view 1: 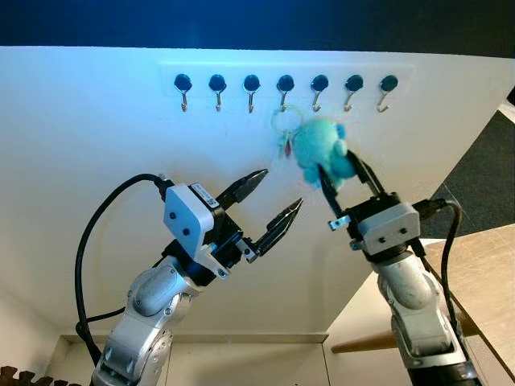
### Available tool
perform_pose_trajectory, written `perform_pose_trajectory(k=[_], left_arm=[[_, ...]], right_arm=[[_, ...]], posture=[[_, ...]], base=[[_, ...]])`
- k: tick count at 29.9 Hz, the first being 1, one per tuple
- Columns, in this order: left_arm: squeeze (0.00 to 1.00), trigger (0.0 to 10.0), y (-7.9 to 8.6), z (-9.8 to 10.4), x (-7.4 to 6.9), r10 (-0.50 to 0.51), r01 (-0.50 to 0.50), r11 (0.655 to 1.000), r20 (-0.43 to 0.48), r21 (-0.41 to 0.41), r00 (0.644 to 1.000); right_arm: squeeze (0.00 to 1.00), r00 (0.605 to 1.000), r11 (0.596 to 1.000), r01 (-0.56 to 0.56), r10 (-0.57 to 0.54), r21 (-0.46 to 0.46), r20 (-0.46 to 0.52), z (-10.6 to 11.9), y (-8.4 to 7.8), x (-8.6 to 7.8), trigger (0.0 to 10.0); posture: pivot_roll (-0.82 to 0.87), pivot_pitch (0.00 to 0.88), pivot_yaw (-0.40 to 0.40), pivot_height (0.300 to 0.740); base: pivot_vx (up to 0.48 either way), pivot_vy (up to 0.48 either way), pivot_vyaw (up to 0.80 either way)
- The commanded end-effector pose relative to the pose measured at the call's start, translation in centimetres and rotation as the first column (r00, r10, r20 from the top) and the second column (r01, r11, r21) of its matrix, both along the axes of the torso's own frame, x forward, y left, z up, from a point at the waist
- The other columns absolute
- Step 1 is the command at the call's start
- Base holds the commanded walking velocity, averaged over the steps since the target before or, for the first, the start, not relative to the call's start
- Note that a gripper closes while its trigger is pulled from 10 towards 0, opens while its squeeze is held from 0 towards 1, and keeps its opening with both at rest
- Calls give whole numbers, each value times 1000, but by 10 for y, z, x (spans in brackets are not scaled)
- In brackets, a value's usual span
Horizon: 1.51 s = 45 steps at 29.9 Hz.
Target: Hang keys on a hook
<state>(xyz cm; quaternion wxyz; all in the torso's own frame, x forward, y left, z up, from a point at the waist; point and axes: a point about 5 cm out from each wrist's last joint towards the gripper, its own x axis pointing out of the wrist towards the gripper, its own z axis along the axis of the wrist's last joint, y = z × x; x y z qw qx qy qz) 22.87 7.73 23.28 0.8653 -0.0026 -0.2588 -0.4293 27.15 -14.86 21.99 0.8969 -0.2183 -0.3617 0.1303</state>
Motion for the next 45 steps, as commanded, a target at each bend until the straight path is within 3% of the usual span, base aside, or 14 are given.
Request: perform_pose_trajectory(k=[1, 8, 9, 10, 11, 12, 15, 16, 26, 27, 33, 36, 42, 45], left_arm=[[0, 10000, -2, -2, -1, -8, 8, 1000, -2, 6, 1000], [0, 10000, -2, -2, -1, -9, 9, 1000, -2, 6, 1000], [0, 10000, -2, -2, -1, -9, 9, 1000, -2, 6, 1000], [0, 10000, -2, -2, -1, -9, 10, 1000, -2, 7, 1000], [0, 10000, -2, -2, -1, -10, 10, 1000, -3, 7, 1000], [0, 10000, -2, -2, 0, -10, 10, 1000, -2, 8, 1000], [0, 10000, -2, -2, 0, -11, 11, 1000, -2, 8, 1000], [0, 10000, -2, -2, 0, -11, 11, 1000, -1, 8, 1000], [0, 10000, -1, -3, 0, 3, -3, 1000, -3, 9, 1000], [0, 10000, -1, -2, 1, 5, -5, 1000, 1, 4, 1000], [0, 10000, -1, -1, 3, 27, -27, 1000, 10, 0, 1000], [0, 10000, 2, -2, 8, 71, -71, 997, 21, -11, 997], [0, 10000, 13, -16, 15, 157, -158, 988, -14, -5, 987], [0, 10000, 25, -48, 14, 199, -194, 979, -87, 64, 976]], right_arm=[[0, 999, 1000, 13, -13, 2, -30, -9, -4, -1, 10000], [0, 996, 998, 58, -56, 29, -72, -25, -11, -6, 10000], [122, 996, 998, 57, -54, 40, -70, -25, -11, -6, 10000], [659, 996, 997, 59, -56, 44, -68, -24, -12, -6, 10000], [659, 996, 997, 61, -58, 45, -66, -24, -12, -6, 10000], [1000, 996, 997, 62, -59, 47, -64, -23, -12, -6, 10000], [1000, 995, 996, 78, -76, 44, -58, -22, -13, -6, 10000], [0, 995, 996, 82, -80, 43, -57, -22, -14, -5, 10000], [0, 960, 999, 46, -48, -15, -277, -76, -11, -8, 10000], [0, 894, 999, -2, -22, -53, -448, -110, -7, -10, 10000], [0, 718, 997, -3, -47, -71, -695, -166, -8, -16, 10000], [0, 475, 993, -19, -91, -113, -875, -215, -5, -25, 10000], [0, 352, 994, -28, -93, -109, -931, -235, 8, -25, 10000], [0, 278, 993, -30, -102, -115, -955, -247, 8, -29, 10000]], posture=[[69, 93, -17, 740], [69, 95, -13, 740], [69, 95, -12, 740], [69, 95, -12, 740], [69, 95, -12, 740], [68, 96, -11, 740], [68, 96, -12, 740], [68, 96, -12, 740], [71, 95, -19, 740], [69, 95, -20, 740], [66, 92, -20, 740], [63, 88, -21, 740], [54, 92, -26, 740], [51, 91, -27, 740]], base=[[0, 0, 0], [0, 0, 0], [0, 0, 0], [0, 0, 0], [0, 0, 0], [0, 0, 0], [0, 0, 0], [0, 0, 0], [0, 0, 0], [0, 0, 0], [0, 0, 0], [0, 0, 0], [0, 0, 0], [0, 0, 0]])
